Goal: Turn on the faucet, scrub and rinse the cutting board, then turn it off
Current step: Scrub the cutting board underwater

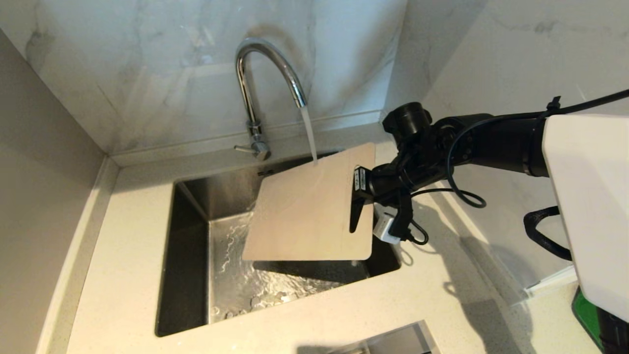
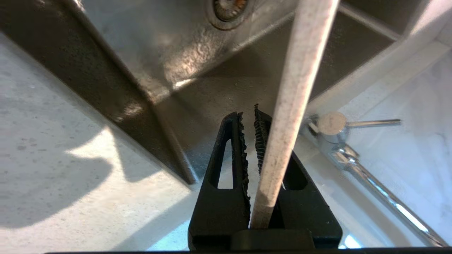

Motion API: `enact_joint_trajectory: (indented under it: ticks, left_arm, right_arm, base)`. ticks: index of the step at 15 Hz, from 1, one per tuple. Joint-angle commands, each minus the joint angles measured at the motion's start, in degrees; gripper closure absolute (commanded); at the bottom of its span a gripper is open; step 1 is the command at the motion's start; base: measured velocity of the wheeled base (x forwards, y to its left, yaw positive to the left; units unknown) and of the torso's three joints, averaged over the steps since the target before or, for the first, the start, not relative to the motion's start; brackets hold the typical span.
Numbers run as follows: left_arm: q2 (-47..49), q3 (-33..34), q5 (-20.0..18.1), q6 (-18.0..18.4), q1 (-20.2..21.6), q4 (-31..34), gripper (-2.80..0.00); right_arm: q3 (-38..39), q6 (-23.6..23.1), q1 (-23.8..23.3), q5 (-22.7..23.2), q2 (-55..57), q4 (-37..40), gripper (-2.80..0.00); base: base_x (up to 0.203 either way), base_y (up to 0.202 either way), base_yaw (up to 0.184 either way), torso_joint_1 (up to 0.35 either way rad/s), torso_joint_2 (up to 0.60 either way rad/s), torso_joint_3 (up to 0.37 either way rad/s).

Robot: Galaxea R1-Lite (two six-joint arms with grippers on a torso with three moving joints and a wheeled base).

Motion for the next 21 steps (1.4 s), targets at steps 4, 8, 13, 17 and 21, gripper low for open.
enact_joint_trajectory:
  ticks: [4, 8, 13, 17, 21]
  left_arm:
    - [-0.04, 0.09, 0.01, -0.01, -0.04, -0.02, 0.00]
    - [-0.04, 0.09, 0.01, -0.04, -0.04, -0.02, 0.00]
    - [-0.04, 0.09, 0.01, 0.04, -0.04, -0.02, 0.00]
    - [-0.04, 0.09, 0.01, -0.02, 0.03, -0.02, 0.00]
    - [-0.04, 0.09, 0.01, 0.04, -0.04, -0.02, 0.00]
  right_arm:
    - [-0.33, -0.89, -1.07, 0.02, 1.70, 0.10, 0.00]
    - [-0.33, -0.89, -1.50, 0.19, 1.88, -1.61, 0.00]
    - [-0.33, -0.89, -1.58, 0.30, 1.88, -2.49, 0.00]
    - [-0.41, 0.17, -1.42, 1.33, 1.88, -5.25, 0.00]
    - [-0.33, 0.71, -1.10, 3.03, 1.87, -5.92, 0.00]
  base:
    - [0.000, 0.000, 0.000, 0.000, 0.00, 0.000]
    - [0.000, 0.000, 0.000, 0.000, 0.00, 0.000]
    - [0.000, 0.000, 0.000, 0.000, 0.00, 0.000]
    - [0.000, 0.000, 0.000, 0.000, 0.00, 0.000]
    - [0.000, 0.000, 0.000, 0.000, 0.00, 0.000]
